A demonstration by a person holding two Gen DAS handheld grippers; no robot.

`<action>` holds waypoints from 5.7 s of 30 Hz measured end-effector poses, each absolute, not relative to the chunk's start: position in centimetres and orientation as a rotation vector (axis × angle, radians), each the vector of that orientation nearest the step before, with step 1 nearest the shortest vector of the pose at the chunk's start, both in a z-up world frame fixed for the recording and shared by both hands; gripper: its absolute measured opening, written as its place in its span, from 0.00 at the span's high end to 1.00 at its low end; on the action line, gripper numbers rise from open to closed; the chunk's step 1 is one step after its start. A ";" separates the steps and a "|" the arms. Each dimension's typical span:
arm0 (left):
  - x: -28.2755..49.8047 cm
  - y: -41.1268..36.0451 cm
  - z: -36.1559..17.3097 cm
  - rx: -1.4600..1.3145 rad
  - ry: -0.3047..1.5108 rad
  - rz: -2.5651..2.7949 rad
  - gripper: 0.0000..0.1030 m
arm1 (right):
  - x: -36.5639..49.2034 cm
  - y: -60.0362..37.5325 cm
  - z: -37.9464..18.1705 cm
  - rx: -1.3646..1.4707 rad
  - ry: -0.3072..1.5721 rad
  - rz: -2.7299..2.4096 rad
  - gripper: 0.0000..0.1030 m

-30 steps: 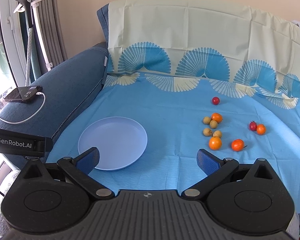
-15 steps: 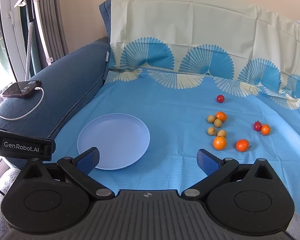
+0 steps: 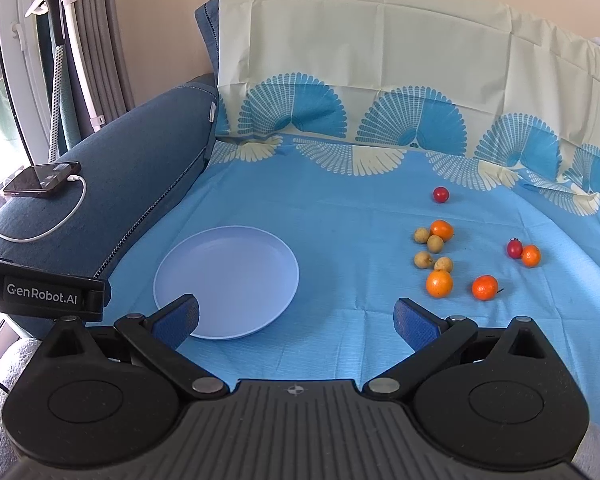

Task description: Organize fruits

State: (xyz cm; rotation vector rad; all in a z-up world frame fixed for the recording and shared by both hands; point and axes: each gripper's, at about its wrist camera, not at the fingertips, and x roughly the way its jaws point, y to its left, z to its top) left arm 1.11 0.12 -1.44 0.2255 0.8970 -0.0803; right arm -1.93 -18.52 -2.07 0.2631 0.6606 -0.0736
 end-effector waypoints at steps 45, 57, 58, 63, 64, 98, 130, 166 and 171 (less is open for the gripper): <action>-0.7 -4.8 -0.9 0.337 0.877 -0.122 0.00 | -4.2 -23.4 -3.5 0.405 0.599 -0.150 0.00; -1.3 -11.4 -2.2 0.433 0.886 -0.219 0.00 | -6.0 -30.2 -6.4 0.513 0.604 -0.331 0.00; -1.3 -12.1 -2.4 0.440 0.890 -0.229 0.00 | -6.2 -30.7 -6.7 0.521 0.607 -0.343 0.00; -1.0 -15.3 -3.5 0.467 0.917 -0.274 0.00 | -6.3 -33.2 -7.9 0.542 0.633 -0.396 0.00; -0.8 -15.9 -3.8 0.474 0.921 -0.283 0.00 | -6.2 -33.7 -8.2 0.544 0.643 -0.405 0.00; 14.0 -36.3 -20.8 0.494 1.211 -0.452 0.00 | 10.3 -53.3 -23.8 0.499 0.851 -0.493 0.00; 10.8 -28.2 -12.0 0.302 1.084 -0.530 0.44 | 5.3 -49.8 -16.9 0.477 0.807 -0.480 0.64; -0.1 -9.6 -1.1 0.248 0.929 -0.311 0.61 | -5.8 -29.5 -6.7 0.417 0.694 -0.095 0.64; -2.8 -3.2 0.3 0.176 0.900 -0.261 0.61 | -8.0 -23.0 -4.0 0.359 0.678 0.023 0.64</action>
